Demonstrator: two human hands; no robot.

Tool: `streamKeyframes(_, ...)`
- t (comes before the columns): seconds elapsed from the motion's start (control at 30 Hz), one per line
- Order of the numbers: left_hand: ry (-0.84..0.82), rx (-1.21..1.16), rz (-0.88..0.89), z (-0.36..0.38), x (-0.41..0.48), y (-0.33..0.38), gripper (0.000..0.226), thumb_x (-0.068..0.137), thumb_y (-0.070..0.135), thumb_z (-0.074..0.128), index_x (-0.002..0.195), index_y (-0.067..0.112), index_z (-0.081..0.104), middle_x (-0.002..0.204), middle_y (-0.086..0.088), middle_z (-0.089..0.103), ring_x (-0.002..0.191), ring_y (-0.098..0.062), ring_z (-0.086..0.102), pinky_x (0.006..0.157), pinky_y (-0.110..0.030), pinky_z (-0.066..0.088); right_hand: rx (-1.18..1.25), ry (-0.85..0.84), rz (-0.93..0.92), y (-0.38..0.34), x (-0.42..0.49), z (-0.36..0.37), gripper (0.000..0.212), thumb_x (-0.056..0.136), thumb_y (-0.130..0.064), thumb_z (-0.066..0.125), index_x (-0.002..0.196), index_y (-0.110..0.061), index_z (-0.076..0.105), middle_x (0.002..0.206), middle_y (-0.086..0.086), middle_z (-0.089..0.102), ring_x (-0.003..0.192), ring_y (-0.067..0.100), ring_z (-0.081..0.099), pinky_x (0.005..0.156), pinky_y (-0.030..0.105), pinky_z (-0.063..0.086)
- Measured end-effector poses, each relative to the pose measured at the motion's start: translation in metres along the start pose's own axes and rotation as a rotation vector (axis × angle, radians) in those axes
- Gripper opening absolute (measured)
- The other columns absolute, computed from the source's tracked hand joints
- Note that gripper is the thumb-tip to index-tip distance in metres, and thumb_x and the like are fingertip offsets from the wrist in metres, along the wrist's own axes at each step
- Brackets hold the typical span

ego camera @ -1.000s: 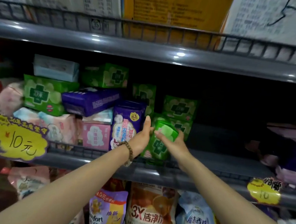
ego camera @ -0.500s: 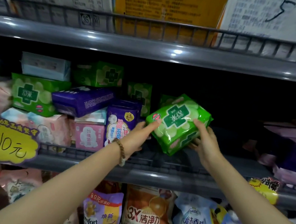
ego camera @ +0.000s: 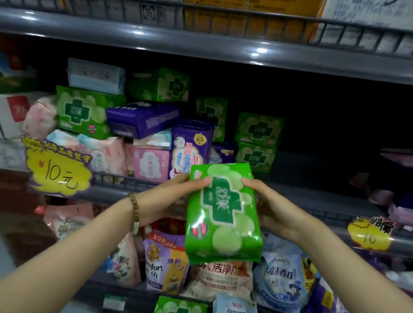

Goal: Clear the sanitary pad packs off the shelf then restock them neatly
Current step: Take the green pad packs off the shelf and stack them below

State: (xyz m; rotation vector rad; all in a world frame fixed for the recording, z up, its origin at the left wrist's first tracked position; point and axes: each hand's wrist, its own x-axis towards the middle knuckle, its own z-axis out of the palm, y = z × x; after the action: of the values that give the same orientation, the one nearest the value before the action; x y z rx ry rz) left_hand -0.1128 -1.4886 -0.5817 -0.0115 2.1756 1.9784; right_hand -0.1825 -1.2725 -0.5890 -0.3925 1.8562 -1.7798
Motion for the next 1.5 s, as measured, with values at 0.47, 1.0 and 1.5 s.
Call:
streamKeyframes(0.47, 0.631, -0.389, -0.16, -0.013, -0.026, -0.165, 0.053, 0.069, 0.05, 0.075, 0.11, 0.018, 0.068, 0.101, -0.004, 0.073, 0.091, -0.022, 0.07, 0.083, -0.041, 0.057, 0.168, -0.006, 0.24, 0.15, -0.011, 0.079, 0.047, 0.072, -0.051, 0.065, 0.114, -0.031, 0.062, 0.112, -0.003, 0.071, 0.104, 0.018, 0.066, 0.092, 0.043, 0.053)
streamKeyframes(1.0, 0.283, 0.12, -0.597, -0.008, 0.008, -0.287, 0.035, 0.089, 0.042, 0.058, 0.074, 0.011, 0.058, 0.06, 0.0, 0.058, 0.05, -0.009, 0.054, 0.046, -0.018, 0.045, -0.232, 0.266, 0.532, 0.282, 0.053, 0.069, 0.056, 0.092, -0.05, 0.054, 0.129, -0.009, 0.053, 0.126, 0.011, 0.062, 0.113, 0.027, 0.06, 0.097, 0.033, 0.046)
streamKeyframes(1.5, 0.238, 0.547, -0.064, 0.024, -0.014, -0.209, 0.072, 0.089, 0.051, 0.044, 0.148, 0.016, 0.023, 0.153, 0.003, 0.028, 0.14, -0.015, 0.027, 0.113, -0.028, 0.026, -0.479, 0.1, 0.262, 0.181, 0.01, 0.033, 0.051, 0.093, -0.041, 0.056, 0.14, -0.025, 0.042, 0.14, -0.005, 0.044, 0.127, 0.015, 0.045, 0.094, 0.027, 0.042)
